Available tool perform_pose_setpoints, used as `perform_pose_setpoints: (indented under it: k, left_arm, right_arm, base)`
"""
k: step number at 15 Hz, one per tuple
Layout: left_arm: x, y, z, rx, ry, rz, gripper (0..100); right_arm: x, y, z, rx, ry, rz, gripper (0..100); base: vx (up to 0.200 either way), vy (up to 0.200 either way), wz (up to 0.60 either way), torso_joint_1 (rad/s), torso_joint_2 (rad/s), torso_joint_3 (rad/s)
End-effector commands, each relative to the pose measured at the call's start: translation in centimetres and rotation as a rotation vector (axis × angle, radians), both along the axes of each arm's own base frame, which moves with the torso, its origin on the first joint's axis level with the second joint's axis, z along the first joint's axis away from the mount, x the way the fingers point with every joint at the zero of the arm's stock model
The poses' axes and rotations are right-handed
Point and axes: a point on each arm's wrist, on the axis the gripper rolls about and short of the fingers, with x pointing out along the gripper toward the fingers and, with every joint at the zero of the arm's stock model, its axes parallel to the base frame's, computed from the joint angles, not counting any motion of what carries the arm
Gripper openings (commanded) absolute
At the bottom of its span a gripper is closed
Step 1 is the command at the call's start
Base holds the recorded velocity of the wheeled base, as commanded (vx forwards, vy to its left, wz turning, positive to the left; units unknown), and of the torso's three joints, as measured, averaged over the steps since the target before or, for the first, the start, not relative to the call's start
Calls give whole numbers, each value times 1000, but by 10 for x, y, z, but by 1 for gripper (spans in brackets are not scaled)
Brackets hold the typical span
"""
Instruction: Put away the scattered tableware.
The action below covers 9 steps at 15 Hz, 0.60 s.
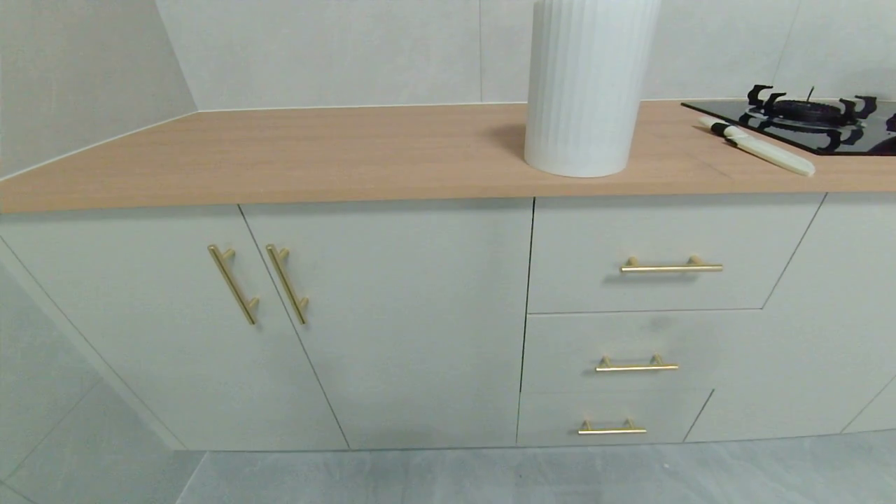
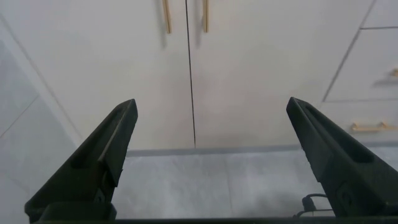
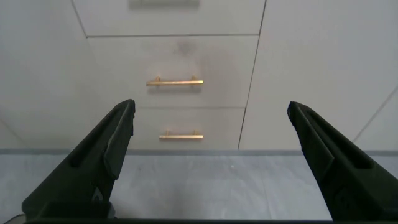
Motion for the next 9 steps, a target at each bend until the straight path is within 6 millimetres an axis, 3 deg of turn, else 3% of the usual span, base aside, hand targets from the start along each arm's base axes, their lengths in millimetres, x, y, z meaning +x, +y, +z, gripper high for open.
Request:
perform_pose_setpoints:
  k: [1, 9]
  left_arm:
    - [0, 0, 0, 0, 0, 0, 100]
    - [0, 0, 0, 0, 0, -2, 100]
  right_arm:
    - [0, 0, 0, 0, 3, 1, 100]
    - [0, 0, 0, 0, 1, 1, 100]
  base:
    - [200, 0, 0, -7, 7, 2]
    - [200, 0, 0, 2, 4, 2]
